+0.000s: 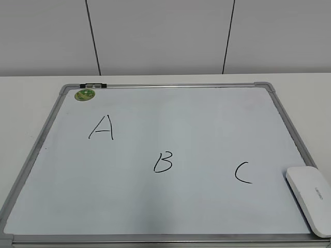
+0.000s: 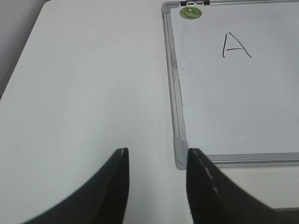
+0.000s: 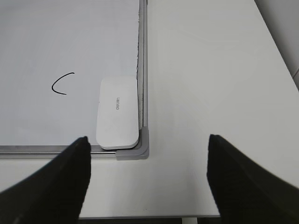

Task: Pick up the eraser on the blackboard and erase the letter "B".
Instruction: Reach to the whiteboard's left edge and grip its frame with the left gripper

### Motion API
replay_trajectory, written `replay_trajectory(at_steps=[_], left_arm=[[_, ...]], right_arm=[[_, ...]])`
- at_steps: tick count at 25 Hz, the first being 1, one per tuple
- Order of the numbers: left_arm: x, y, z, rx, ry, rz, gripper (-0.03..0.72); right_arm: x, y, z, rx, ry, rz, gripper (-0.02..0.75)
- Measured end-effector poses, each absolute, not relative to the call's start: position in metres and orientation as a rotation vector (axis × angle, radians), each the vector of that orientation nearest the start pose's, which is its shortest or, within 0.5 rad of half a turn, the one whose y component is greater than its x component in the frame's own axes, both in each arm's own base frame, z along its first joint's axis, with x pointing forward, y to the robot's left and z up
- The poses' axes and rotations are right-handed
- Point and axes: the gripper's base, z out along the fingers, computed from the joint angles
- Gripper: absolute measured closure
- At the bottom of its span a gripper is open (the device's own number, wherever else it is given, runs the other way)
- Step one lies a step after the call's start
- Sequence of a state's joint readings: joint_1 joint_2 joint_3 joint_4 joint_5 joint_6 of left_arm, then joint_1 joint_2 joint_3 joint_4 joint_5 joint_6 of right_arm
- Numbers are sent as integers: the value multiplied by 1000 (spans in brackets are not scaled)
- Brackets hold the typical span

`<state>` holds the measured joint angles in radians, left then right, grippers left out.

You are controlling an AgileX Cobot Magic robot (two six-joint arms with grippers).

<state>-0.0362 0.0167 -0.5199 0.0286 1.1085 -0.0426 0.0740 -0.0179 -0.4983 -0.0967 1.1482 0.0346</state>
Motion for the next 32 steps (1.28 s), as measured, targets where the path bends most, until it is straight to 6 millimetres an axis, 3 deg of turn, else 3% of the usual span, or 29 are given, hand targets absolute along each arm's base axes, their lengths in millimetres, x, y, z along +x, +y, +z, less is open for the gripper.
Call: replay_trajectory(at_steps=[4,18,21,25,32], left_arm=[[-7,3,279,-11,2089,-15,352],[-6,2,280,-11,2086,-15,374],[-2,2,297,-10,2010,-18,375],[20,2,324,-7,2018,-13,375],[94,0,342,1,2226,10,375]], right_arm=[[-11,-9,270,-31,2112,-52,164],[-11,-9,270,-31,2112,-52,164],[-11,-9,270,-31,2112,-52,164],[-11,-9,270,-31,2112,-52,164],[-11,-9,270,-31,2112,-52,164]])
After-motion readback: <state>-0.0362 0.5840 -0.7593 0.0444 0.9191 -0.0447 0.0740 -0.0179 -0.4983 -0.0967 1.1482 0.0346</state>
